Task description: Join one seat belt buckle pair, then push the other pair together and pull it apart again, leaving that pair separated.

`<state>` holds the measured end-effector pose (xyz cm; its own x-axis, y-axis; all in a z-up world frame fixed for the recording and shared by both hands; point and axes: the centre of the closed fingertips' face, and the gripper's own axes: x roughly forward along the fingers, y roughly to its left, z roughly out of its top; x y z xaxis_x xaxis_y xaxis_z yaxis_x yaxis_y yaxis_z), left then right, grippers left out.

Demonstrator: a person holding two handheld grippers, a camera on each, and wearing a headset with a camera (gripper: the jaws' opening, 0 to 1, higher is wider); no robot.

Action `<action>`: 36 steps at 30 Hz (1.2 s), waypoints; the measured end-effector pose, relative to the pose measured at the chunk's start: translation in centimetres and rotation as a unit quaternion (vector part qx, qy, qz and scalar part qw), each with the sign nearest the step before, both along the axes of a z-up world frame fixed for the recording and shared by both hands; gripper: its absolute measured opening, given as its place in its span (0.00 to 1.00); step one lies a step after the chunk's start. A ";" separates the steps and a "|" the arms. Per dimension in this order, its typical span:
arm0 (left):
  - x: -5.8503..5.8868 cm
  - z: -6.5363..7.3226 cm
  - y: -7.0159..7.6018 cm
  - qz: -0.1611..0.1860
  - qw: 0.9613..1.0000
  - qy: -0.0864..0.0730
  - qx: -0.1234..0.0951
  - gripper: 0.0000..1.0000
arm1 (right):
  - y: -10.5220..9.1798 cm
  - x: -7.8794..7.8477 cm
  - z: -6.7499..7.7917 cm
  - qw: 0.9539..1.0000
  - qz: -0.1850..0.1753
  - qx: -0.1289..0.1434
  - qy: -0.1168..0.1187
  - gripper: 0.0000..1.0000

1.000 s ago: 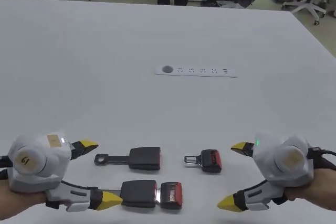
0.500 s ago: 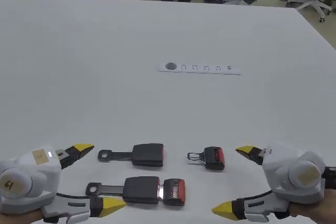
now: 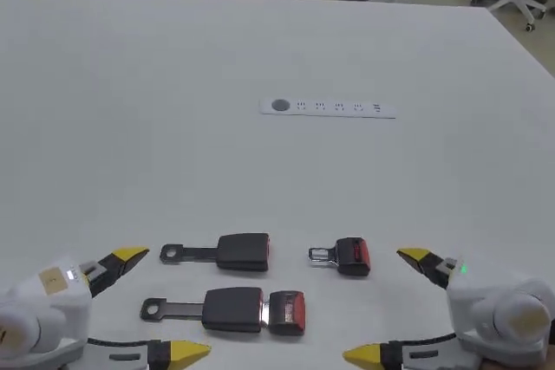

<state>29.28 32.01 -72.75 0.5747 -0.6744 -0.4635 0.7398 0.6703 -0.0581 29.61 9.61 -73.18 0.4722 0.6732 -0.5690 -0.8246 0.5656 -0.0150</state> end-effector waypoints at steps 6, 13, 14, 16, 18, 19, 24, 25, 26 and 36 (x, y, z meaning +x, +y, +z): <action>-0.5 0.4 -0.5 0.002 1.000 -0.005 -0.003 1.00 | 0.2 -0.2 -0.3 1.000 -0.007 0.007 -0.001 0.99; -0.8 0.5 -0.5 0.005 1.000 -0.005 -0.008 1.00 | 0.3 -0.3 0.0 1.000 -0.006 0.008 -0.004 0.99; -0.7 0.5 -0.4 0.006 1.000 -0.005 -0.010 1.00 | 0.3 -0.3 0.0 1.000 -0.006 0.008 -0.005 0.99; -0.6 0.2 0.0 0.007 1.000 -0.005 -0.011 1.00 | 0.4 -0.3 0.0 1.000 -0.006 0.009 -0.004 0.99; -0.7 0.4 -0.2 0.009 1.000 -0.003 -0.011 1.00 | 0.3 -0.2 -0.1 1.000 -0.006 0.009 -0.004 0.99; -0.7 0.4 -0.2 0.008 1.000 -0.004 -0.011 1.00 | 0.3 -0.2 -0.1 1.000 -0.006 0.009 -0.005 0.99; -0.7 0.5 -0.4 0.007 1.000 -0.005 -0.012 1.00 | 0.4 -0.3 -0.1 1.000 -0.004 0.007 -0.003 0.99; -0.7 0.5 -0.4 0.008 1.000 -0.006 -0.014 1.00 | 0.3 -0.3 -0.1 1.000 -0.005 0.007 -0.004 0.99; -0.6 0.5 -0.4 0.008 1.000 -0.007 -0.015 1.00 | 0.3 -0.3 -0.2 1.000 -0.005 0.007 -0.005 0.99; -0.5 0.3 -0.4 0.007 1.000 -0.006 -0.013 1.00 | 0.3 -0.3 0.1 1.000 -0.004 0.009 -0.009 0.99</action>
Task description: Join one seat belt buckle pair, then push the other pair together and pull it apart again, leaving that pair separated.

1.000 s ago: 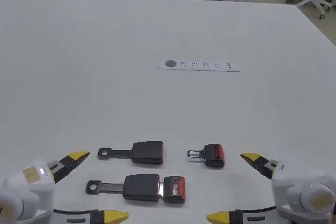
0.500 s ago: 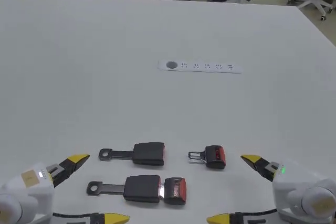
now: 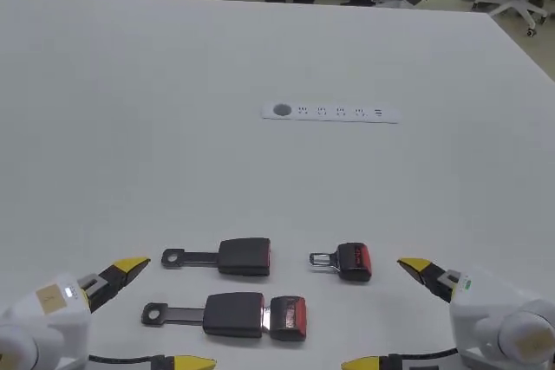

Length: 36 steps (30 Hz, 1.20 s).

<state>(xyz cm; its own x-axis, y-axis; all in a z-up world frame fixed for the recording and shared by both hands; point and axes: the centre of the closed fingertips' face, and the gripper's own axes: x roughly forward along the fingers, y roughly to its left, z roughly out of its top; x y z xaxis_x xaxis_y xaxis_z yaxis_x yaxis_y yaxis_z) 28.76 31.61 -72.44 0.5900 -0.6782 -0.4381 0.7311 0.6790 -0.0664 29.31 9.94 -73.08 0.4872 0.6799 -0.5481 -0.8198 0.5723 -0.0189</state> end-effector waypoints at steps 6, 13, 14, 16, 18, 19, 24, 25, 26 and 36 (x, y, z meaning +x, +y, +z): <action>-0.1 0.5 -0.4 0.001 1.000 -0.002 0.000 1.00 | -0.1 0.1 -0.1 1.000 -0.001 0.001 0.001 0.99; 0.0 0.3 -0.3 0.001 1.000 0.000 -0.002 1.00 | 0.0 0.1 -0.1 1.000 -0.003 0.003 0.000 0.99; 0.0 0.3 -0.3 0.000 1.000 -0.001 -0.001 1.00 | 0.0 0.1 0.0 1.000 -0.003 0.003 0.000 0.99; -0.1 0.3 -0.4 0.000 1.000 0.000 -0.002 1.00 | 0.0 0.1 0.1 1.000 -0.004 0.005 0.001 0.99; -0.1 0.2 -0.3 0.001 1.000 0.002 -0.002 1.00 | 0.1 0.0 0.1 1.000 -0.004 0.006 0.001 0.99; -0.1 0.2 -0.2 0.001 1.000 0.001 -0.002 1.00 | 0.0 0.0 0.1 1.000 -0.005 0.005 0.002 0.99; 0.0 0.2 -0.3 0.004 1.000 0.001 -0.004 1.00 | 0.1 -0.1 0.2 1.000 -0.007 0.009 0.004 0.99; 0.0 0.2 -0.3 0.004 1.000 0.002 -0.005 1.00 | 0.0 -0.1 0.1 1.000 -0.007 0.010 0.005 0.99; 0.0 0.2 -0.3 0.004 1.000 0.002 -0.005 1.00 | 0.0 0.0 0.0 1.000 -0.008 0.010 0.005 0.99; -0.2 0.1 -0.4 0.001 1.000 0.003 -0.004 0.99 | -0.2 0.0 -0.2 1.000 -0.008 0.013 0.003 0.99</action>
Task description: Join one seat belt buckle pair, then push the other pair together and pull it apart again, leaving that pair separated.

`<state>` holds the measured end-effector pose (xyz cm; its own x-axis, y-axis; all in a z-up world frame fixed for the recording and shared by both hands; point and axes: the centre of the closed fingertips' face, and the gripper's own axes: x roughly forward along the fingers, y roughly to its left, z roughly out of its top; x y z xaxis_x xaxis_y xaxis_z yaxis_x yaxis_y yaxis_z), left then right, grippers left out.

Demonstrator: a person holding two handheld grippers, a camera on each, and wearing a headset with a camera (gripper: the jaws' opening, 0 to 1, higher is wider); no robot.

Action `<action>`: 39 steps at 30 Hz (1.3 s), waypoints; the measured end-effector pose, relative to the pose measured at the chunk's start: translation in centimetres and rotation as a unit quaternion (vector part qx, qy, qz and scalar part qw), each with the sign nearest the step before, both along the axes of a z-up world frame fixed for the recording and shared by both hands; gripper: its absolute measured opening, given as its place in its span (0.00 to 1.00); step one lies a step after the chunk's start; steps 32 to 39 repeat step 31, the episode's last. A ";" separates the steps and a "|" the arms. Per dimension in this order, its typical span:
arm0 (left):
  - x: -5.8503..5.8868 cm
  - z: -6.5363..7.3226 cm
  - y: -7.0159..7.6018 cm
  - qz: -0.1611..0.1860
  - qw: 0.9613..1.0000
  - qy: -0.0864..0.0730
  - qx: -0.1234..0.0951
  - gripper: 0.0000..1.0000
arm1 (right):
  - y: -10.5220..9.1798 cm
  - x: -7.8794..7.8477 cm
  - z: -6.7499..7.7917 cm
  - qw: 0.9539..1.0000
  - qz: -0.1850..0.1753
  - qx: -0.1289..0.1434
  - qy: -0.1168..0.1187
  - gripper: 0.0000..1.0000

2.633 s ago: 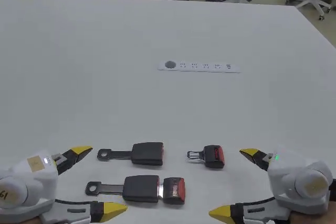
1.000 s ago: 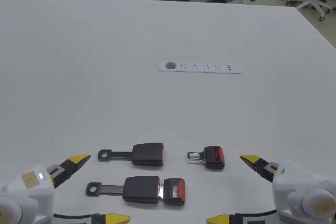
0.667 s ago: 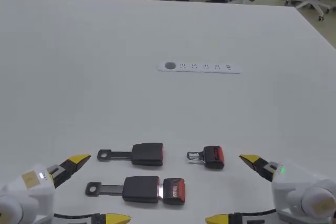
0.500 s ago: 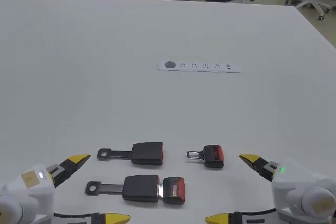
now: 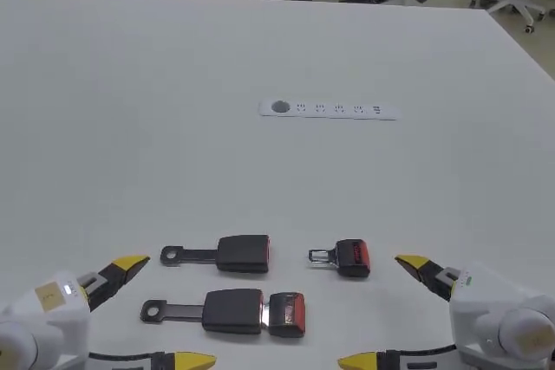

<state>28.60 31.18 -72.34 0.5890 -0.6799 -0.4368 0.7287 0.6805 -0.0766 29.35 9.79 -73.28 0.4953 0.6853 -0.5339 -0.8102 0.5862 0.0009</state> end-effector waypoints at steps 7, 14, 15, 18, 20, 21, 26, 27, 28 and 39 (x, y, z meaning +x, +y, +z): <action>0.1 0.0 0.1 0.000 1.000 -0.001 -0.002 0.99 | 0.1 -0.1 0.5 1.000 0.000 0.002 -0.003 0.99; 0.2 -0.1 0.1 0.000 1.000 -0.001 -0.001 0.99 | 0.0 -0.2 0.5 1.000 0.000 -0.001 -0.003 0.99; 0.1 -0.1 0.1 0.000 1.000 -0.001 -0.002 0.99 | 0.0 -0.3 0.5 1.000 0.000 -0.002 -0.003 0.99; 0.1 -0.1 0.1 -0.001 1.000 -0.002 -0.001 0.99 | -0.1 -0.2 0.4 1.000 0.000 0.000 -0.004 0.99; 0.1 -0.2 0.2 0.000 1.000 -0.001 -0.001 0.99 | 0.0 -0.3 0.6 1.000 0.000 -0.001 -0.003 0.99; 0.2 -0.2 0.2 0.000 1.000 -0.002 -0.001 0.99 | 0.0 -0.3 0.7 1.000 0.001 0.000 -0.003 0.99; 0.2 0.0 0.0 0.000 1.000 -0.003 -0.002 0.99 | 0.0 -0.2 0.5 1.000 0.000 -0.002 -0.003 0.99; 0.2 0.0 0.0 0.000 1.000 -0.003 -0.003 0.99 | -0.1 -0.2 0.4 1.000 0.001 -0.002 -0.004 0.99; 0.2 0.0 0.0 0.000 1.000 -0.004 -0.003 0.99 | -0.1 -0.2 0.4 1.000 0.001 -0.001 -0.004 0.99; 0.1 0.0 0.1 0.000 1.000 -0.003 -0.002 0.99 | -0.1 -0.2 0.2 1.000 0.002 -0.003 -0.005 0.99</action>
